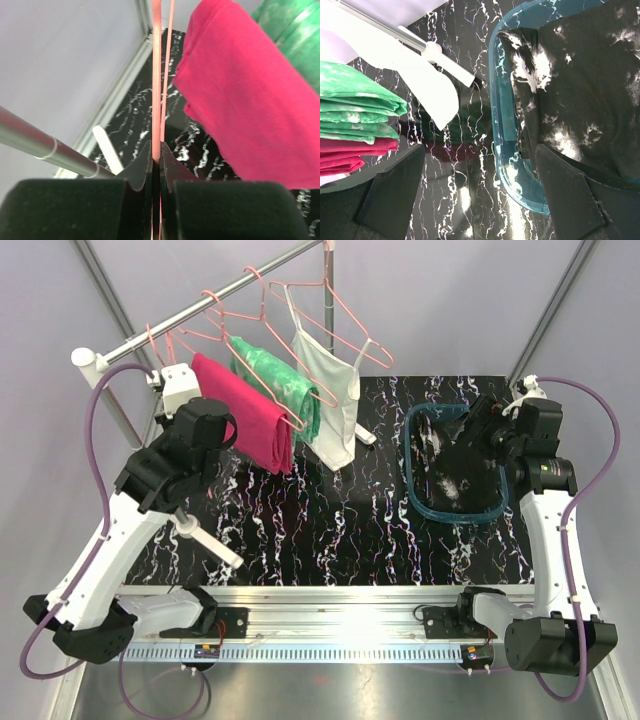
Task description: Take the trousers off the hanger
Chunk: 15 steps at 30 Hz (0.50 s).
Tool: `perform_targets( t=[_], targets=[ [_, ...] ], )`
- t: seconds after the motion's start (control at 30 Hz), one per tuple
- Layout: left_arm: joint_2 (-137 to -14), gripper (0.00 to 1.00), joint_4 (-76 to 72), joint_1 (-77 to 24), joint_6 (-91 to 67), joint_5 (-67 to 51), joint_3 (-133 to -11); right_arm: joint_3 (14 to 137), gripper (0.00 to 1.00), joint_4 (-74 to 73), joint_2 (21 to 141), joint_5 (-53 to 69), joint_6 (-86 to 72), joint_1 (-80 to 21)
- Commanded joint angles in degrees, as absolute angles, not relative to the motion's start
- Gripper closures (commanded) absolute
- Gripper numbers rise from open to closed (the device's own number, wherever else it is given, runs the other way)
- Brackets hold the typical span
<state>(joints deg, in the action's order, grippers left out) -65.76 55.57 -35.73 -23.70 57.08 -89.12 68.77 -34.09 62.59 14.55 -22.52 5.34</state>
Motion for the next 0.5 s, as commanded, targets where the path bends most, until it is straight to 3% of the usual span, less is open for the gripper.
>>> perform_targets(
  t=[0.0, 0.03, 0.13, 0.3, 0.47],
  targets=[
    [-63.2, 0.92, 55.8, -35.4, -29.0, 52.1, -88.7, 69.1, 0.01, -31.6, 61.4, 16.0, -22.9, 5.2],
    [-62.8, 0.72, 55.5, -35.4, -29.0, 50.0, -88.9, 69.1, 0.01, -31.6, 61.4, 16.0, -22.8, 5.2],
    [-61.1, 0.47, 54.4, -35.3, -28.9, 45.2, -90.4, 69.1, 0.00, -31.6, 61.4, 16.2, -22.8, 5.1],
    [-58.8, 0.33, 51.7, -35.4, -27.1, 33.3, -94.0, 68.6, 0.01, -31.3, 61.3, 16.5, -22.8, 5.2],
    [-56.9, 0.23, 46.3, -35.4, -28.1, 11.3, -94.7, 68.2, 0.00, -30.0, 61.2, 17.8, -23.6, 5.2]
  ],
)
